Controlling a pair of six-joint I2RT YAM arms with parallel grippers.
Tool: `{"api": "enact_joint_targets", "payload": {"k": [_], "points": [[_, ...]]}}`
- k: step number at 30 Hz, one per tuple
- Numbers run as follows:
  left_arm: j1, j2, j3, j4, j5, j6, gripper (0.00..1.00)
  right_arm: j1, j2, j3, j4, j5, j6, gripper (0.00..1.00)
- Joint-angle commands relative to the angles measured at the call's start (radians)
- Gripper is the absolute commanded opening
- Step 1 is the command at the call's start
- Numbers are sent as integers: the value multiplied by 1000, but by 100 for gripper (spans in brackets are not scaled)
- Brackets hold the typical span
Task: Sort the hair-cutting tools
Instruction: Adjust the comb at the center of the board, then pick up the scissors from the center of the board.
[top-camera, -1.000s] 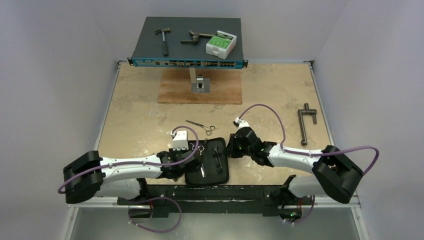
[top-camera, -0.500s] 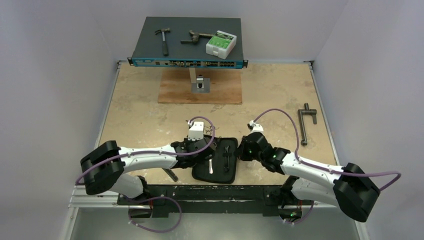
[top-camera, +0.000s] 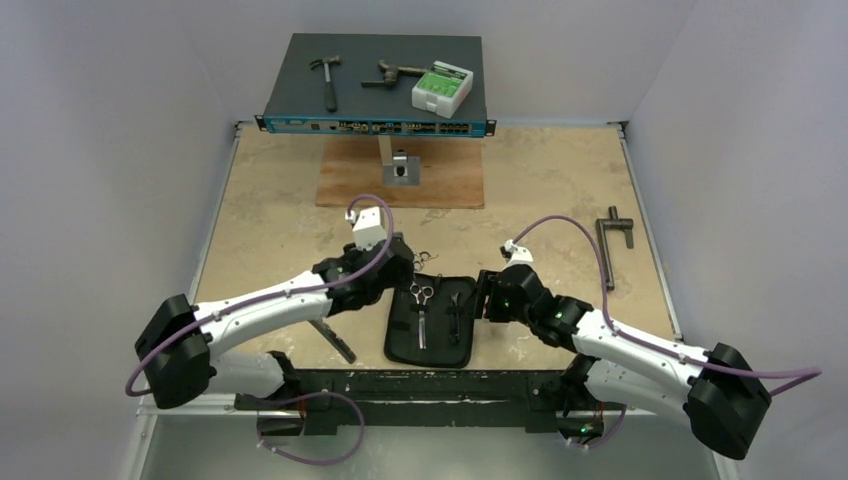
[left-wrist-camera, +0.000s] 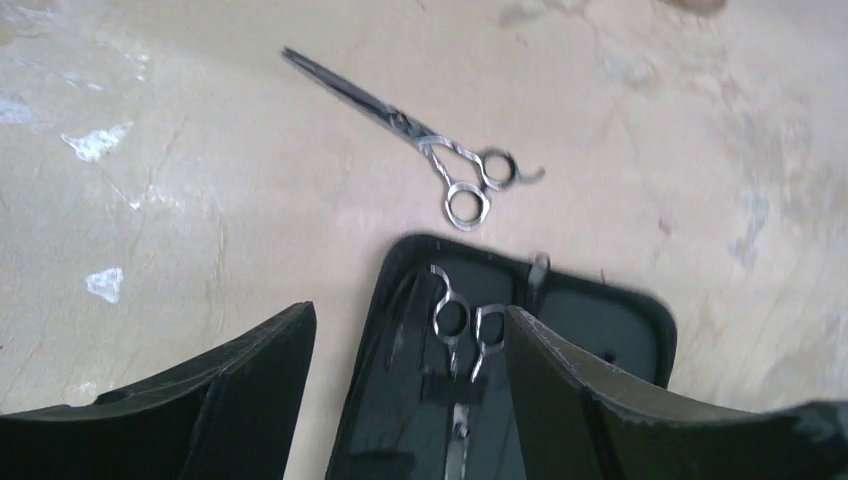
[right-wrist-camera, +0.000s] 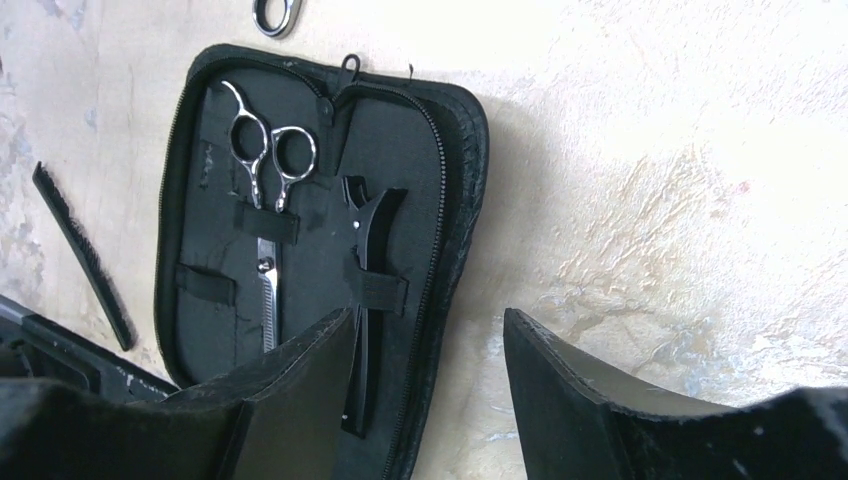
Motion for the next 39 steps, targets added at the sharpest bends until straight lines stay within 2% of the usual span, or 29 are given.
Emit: {"api": "enact_joint_targets", "payload": {"k": [1,6,14,19,23,30,39], "points": [[136,124,119,-18,85,-104,67,5,-22,35,-1,40,-19,56],[240,331,260,-59,181,-256,66,5,-32,22,6,29,-13,56],[293,518,406,-184,188,-494,68,3,-76,18,1,0,-25,57],[326,622,480,-233,210,-550,63,4,-103,4,5,-27,-25,56],[334,659,508,-269,202,-604,49,5,-134,-8,-3,-43,-21,56],[338,685,536,-322,171,-667,43,5,-181,-2,-25,-51,-28,56],[354,761,575,-380,224,-693,42,5,-204,7,-39,-53,-29,56]]}}
